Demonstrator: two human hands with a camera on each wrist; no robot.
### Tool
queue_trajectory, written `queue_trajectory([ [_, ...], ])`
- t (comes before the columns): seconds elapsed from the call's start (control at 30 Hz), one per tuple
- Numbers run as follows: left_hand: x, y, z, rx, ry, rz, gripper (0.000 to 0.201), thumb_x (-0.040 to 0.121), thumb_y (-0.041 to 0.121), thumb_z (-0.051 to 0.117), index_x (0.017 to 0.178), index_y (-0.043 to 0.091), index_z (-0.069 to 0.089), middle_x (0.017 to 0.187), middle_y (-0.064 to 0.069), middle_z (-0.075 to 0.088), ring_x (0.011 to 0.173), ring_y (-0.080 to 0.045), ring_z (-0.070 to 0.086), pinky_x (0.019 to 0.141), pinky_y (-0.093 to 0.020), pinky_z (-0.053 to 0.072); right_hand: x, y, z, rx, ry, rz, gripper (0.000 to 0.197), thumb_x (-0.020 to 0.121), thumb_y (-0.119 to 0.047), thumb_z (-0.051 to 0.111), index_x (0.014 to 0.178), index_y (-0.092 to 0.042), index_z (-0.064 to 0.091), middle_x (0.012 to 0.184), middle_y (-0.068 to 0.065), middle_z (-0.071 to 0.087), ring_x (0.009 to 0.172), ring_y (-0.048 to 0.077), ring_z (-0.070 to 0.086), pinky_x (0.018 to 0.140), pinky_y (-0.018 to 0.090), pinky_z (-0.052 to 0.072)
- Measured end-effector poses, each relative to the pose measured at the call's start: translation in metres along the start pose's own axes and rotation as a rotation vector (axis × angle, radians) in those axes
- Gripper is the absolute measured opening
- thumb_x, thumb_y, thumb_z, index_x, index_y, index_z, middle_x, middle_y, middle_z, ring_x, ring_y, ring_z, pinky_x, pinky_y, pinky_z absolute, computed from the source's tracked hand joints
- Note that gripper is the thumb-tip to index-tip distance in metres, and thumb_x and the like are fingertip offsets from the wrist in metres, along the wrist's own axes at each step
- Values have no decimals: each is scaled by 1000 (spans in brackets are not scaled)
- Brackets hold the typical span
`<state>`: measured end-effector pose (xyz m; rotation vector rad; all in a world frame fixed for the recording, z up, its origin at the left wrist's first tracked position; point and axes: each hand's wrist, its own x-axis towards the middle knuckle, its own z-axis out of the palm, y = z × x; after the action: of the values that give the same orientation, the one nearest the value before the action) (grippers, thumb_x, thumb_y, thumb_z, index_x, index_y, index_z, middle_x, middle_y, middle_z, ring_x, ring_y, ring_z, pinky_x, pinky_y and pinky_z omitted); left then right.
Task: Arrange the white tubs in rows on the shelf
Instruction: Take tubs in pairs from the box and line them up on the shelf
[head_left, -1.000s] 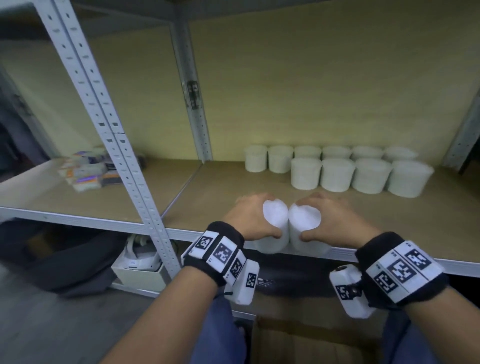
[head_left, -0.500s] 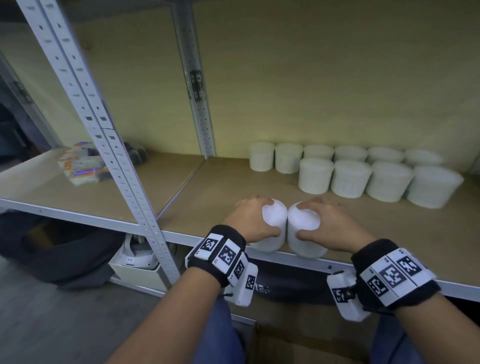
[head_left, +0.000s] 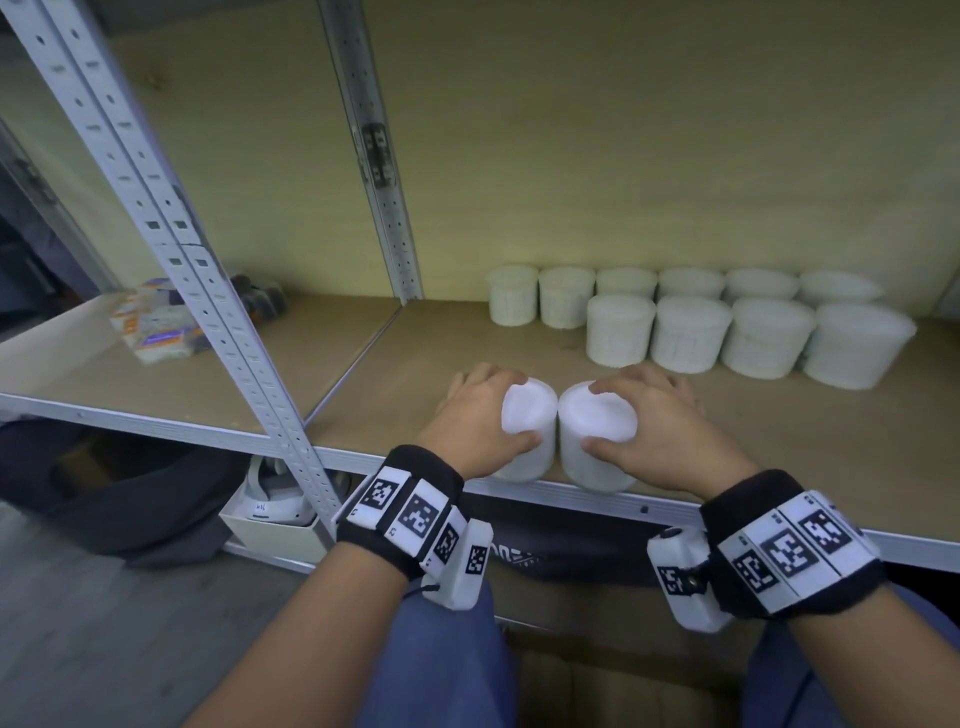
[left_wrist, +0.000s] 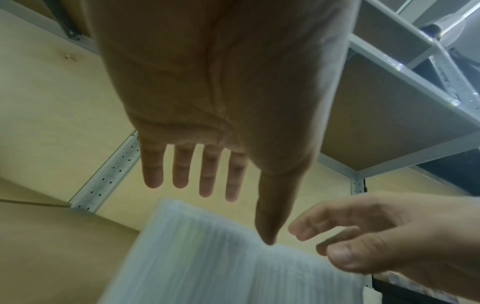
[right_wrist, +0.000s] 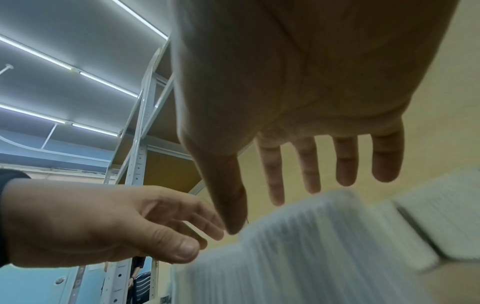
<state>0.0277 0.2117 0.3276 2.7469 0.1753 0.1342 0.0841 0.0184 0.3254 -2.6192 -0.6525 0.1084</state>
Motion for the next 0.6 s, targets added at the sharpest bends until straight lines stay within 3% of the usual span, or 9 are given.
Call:
queue_trajectory([
  [0.2, -13, 5, 2, 3, 12, 26, 39, 86, 29, 62, 124, 22, 56, 125, 1, 51, 121, -18, 42, 101, -29, 38, -10, -3, -1, -31, 72, -58, 36, 84, -34, 64, 119, -27, 61, 124, -3, 50, 123, 19, 39, 106, 34, 35],
  [0.43, -18, 4, 9, 7, 65, 43, 32, 89, 13, 55, 121, 16, 60, 127, -3, 54, 121, -21, 45, 102, -27, 35, -13, 1, 7, -33, 76, -128, 29, 86, -16, 62, 115, -18, 65, 124, 1, 56, 121, 19, 44, 101, 29, 38],
  [0.6, -15, 5, 8, 2, 86, 22, 30, 91, 11, 55, 120, 16, 63, 128, -4, 56, 122, -19, 47, 99, -24, 36, -13, 2, 9, -16, 106, -129, 27, 87, -14, 61, 113, -17, 67, 124, 0, 58, 123, 18, 45, 99, 27, 38],
])
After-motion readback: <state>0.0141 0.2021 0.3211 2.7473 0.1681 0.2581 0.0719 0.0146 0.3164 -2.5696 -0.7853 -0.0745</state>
